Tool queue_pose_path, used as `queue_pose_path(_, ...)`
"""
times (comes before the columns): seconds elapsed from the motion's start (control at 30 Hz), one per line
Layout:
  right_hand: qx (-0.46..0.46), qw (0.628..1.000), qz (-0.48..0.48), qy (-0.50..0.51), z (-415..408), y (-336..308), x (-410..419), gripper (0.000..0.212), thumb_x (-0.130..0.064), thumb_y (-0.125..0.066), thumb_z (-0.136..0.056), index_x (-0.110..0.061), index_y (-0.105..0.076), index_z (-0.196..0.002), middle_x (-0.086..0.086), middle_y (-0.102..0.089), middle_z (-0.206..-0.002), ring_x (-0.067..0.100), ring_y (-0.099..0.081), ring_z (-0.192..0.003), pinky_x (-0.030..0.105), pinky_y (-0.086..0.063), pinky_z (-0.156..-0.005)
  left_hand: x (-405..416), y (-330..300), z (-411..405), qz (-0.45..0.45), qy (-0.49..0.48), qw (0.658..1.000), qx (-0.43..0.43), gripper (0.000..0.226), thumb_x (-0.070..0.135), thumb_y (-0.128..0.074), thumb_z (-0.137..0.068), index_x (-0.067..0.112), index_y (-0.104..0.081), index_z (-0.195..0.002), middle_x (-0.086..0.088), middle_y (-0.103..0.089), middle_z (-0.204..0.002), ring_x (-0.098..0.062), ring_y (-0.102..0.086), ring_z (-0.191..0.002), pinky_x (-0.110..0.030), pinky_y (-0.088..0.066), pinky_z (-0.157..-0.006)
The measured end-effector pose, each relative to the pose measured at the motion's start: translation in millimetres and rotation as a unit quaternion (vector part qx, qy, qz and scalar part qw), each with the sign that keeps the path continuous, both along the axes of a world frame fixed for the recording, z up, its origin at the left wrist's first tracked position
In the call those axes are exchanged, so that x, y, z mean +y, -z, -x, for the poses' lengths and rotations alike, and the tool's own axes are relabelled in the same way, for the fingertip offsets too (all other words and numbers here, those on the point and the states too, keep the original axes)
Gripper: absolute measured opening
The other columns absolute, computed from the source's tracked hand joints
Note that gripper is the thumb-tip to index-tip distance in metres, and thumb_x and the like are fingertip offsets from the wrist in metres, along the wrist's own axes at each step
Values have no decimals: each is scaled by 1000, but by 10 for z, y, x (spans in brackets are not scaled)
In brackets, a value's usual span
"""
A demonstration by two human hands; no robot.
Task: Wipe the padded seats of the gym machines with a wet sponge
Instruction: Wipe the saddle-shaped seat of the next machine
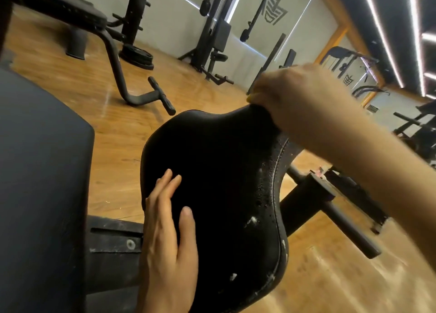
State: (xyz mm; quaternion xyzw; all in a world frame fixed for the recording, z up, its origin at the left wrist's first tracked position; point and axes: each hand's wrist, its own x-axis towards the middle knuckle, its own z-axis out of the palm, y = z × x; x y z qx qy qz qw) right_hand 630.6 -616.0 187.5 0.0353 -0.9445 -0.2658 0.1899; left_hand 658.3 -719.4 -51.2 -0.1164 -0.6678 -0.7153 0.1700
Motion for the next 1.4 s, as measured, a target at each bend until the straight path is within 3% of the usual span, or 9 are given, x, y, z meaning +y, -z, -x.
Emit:
queue_pose_path(0.2, -108, 993, -21, -53, 340, 308, -287, 31, -33, -41, -103, -16, -54, -125, -3, -46, -83, 14, -48, -82, 24, -38, -65, -10, -29, 2, 2, 8, 1000, -8, 45, 53, -28, -90, 50, -34, -135, 35, -30, -147, 17, -22, -138, 7, -16, -100)
queue_pose_path(0.33, -82, 996, 34, -21, 129, -70, 13, 29, -38, -44, -100, -23, -62, -117, 0, -62, -106, 19, -60, -99, 40, -52, -87, -17, -14, -6, 7, 7, 1000, -10, 52, 53, -28, -92, 41, -36, -142, 33, -29, -149, 15, -21, -139, 6, -16, -101)
queue_pose_path(0.47, 12, 1000, -12, -10, 147, 251, -123, 25, -33, -44, -101, -18, -62, -111, 2, -58, -95, 26, -57, -104, 40, -39, -99, -14, -37, -12, 5, 6, 1000, -14, 50, 56, -27, -90, 45, -36, -138, 35, -29, -147, 17, -21, -138, 7, -16, -99)
queue_pose_path(0.6, -28, 992, -34, -116, -136, 628, -118, 27, -24, -43, -98, -15, -65, -110, 4, -65, -117, 27, -53, -121, 42, -23, -114, -16, -40, -16, 16, 6, 1000, -13, 54, 57, -26, -88, 44, -37, -139, 37, -28, -147, 20, -20, -136, 9, -16, -97)
queue_pose_path(0.83, 113, 978, 102, -145, -183, 424, 193, 28, -21, -49, -96, -15, -67, -117, 6, -62, -130, 25, -50, -131, 47, -19, -120, -19, -42, -12, 16, -1, 1000, -12, 55, 53, -29, -87, 41, -40, -140, 37, -29, -147, 20, -21, -136, 9, -18, -96)
queue_pose_path(0.97, 30, 963, 135, -232, -548, 714, 306, 34, -20, -52, -97, -16, -59, -130, 2, -49, -145, 20, -31, -144, 50, -17, -121, -30, -53, -7, 14, 2, 1000, -12, 53, 53, -29, -86, 44, -40, -137, 38, -29, -146, 20, -21, -136, 8, -16, -97)
queue_pose_path(1.13, 139, 946, 214, -202, -262, 365, 361, 31, -23, -50, -97, -17, -60, -126, 1, -53, -140, 22, -35, -142, 47, -15, -122, -37, -59, -16, 7, 9, 1000, -22, 58, 56, -29, -83, 43, -39, -139, 39, -28, -146, 22, -21, -134, 6, -21, -96)
queue_pose_path(1.33, -21, 939, 222, -260, -730, 916, 306, 36, -19, -52, -96, -19, -58, -131, -3, -47, -147, 15, -26, -146, 50, -17, -121, -55, -58, -35, 12, 9, 1000, -15, 54, 49, -33, -88, 41, -39, -141, 38, -29, -146, 22, -20, -135, 1, -25, -97)
queue_pose_path(1.4, 18, 952, 169, -253, -536, 666, 364, 33, -17, -50, -96, -16, -60, -128, 2, -51, -143, 22, -30, -144, 52, -17, -120, -68, -45, -83, 27, 2, 1000, -1, 53, 48, -34, -90, 40, -39, -142, 36, -29, -148, 19, -21, -137, 4, -23, -99)
